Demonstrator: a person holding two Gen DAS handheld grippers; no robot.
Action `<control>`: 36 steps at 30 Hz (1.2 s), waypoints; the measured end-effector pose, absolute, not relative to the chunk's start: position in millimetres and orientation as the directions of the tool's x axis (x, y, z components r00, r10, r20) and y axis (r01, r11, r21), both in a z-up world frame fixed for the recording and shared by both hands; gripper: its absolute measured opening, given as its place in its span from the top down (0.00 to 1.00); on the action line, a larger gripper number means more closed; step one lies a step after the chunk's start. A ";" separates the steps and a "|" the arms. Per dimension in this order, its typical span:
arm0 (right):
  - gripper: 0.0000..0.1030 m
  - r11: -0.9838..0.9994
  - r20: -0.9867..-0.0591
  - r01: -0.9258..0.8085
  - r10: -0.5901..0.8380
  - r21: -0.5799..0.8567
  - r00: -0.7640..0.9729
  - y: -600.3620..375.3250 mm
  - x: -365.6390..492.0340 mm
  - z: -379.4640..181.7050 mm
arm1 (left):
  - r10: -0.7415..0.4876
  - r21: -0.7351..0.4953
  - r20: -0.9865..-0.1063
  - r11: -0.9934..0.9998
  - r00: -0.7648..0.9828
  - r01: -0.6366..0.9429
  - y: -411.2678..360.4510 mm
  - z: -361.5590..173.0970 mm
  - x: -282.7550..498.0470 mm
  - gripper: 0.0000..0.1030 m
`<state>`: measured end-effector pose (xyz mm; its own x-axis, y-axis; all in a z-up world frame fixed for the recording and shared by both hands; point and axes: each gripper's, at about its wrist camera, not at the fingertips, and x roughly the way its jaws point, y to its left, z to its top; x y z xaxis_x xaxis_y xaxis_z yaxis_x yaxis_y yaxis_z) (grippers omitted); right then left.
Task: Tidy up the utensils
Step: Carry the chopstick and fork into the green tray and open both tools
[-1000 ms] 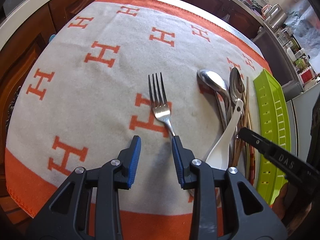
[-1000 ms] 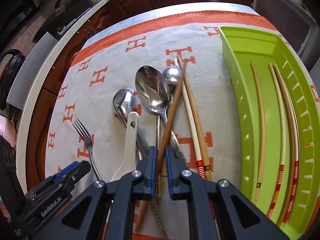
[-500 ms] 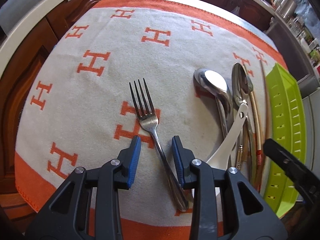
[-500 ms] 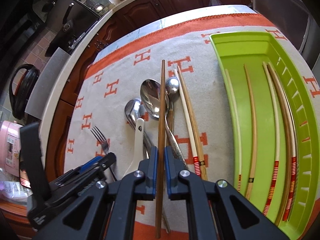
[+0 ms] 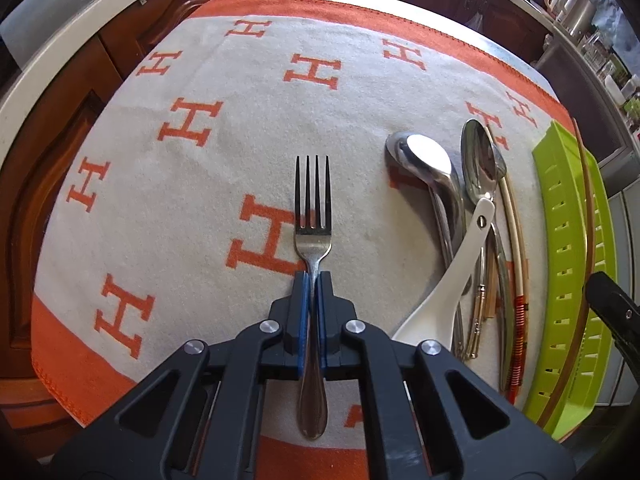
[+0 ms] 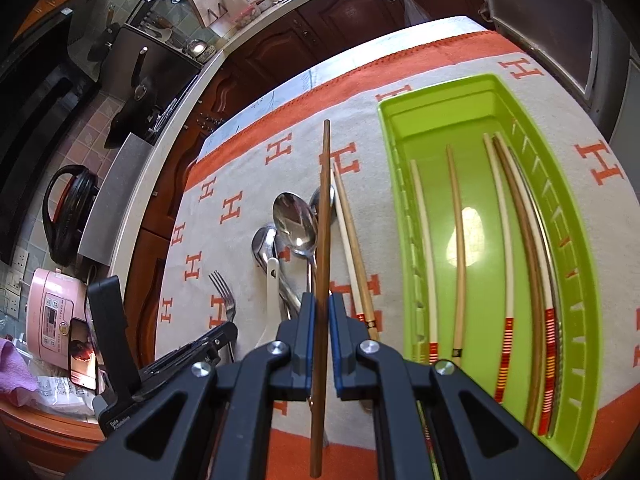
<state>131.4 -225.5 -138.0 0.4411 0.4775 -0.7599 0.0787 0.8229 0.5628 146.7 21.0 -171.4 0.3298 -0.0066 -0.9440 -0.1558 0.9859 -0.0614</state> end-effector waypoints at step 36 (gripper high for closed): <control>0.93 0.959 -0.876 0.114 0.183 0.259 0.446 -300.1 118.6 -120.7 | -0.278 -0.289 -0.875 0.957 0.397 0.033 -27.0 -85.8 112.4 0.98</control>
